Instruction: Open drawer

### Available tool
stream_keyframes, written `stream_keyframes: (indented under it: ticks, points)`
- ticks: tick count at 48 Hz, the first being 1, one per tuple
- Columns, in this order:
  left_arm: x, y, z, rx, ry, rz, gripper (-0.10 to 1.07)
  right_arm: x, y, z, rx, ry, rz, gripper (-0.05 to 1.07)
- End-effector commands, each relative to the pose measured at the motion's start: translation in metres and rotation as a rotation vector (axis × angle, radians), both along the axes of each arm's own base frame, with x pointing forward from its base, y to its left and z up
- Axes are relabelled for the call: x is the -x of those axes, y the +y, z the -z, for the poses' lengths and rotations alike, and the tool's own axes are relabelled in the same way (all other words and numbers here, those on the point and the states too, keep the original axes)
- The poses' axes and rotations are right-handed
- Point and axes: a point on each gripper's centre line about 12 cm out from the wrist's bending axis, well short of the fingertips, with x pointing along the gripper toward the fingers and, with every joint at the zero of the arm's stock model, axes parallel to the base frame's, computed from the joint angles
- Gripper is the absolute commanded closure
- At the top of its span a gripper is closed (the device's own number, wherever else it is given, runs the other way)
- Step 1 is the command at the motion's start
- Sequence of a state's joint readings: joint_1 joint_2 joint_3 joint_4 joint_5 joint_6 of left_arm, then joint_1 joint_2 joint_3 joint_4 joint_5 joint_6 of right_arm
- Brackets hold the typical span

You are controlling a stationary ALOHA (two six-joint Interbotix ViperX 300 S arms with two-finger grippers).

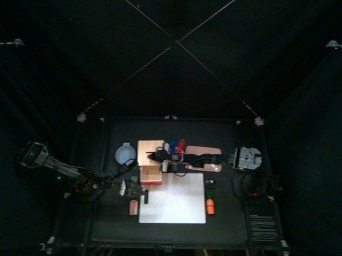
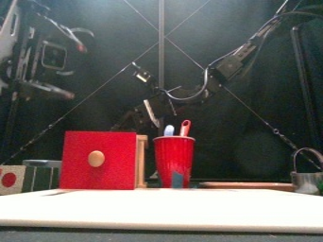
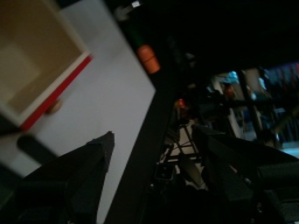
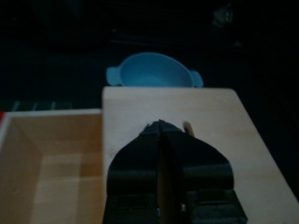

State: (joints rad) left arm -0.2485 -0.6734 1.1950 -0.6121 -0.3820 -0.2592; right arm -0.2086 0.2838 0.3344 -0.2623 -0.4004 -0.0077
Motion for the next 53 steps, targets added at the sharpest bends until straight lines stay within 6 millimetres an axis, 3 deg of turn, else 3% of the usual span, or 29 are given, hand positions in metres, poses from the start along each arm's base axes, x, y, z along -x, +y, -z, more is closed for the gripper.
stream_keyframes:
  ticks: [1,15,23,30,43,53]
  points:
    - [0.005,0.006,-0.014,-0.128,-0.074,0.021,-0.03,0.009,0.006,-0.043,0.012,-0.088,-0.007,1.01]
    - [0.014,0.016,-0.025,-0.406,-0.155,0.057,-0.03,0.068,0.036,-0.069,-0.026,-0.114,-0.034,1.01]
    - [0.015,0.016,-0.023,-0.499,-0.164,0.085,-0.03,0.107,0.055,-0.068,-0.056,-0.104,-0.05,1.01]
    - [0.015,0.015,-0.025,-0.572,-0.19,0.108,-0.03,0.136,0.058,-0.061,-0.079,-0.095,-0.041,1.01]
    - [0.015,0.024,-0.024,-0.593,-0.181,0.074,-0.02,0.16,0.06,-0.06,-0.104,-0.103,-0.024,1.01]
    - [0.016,0.028,-0.023,-0.599,-0.171,0.058,-0.03,0.165,0.06,-0.055,-0.106,-0.09,-0.023,1.01]
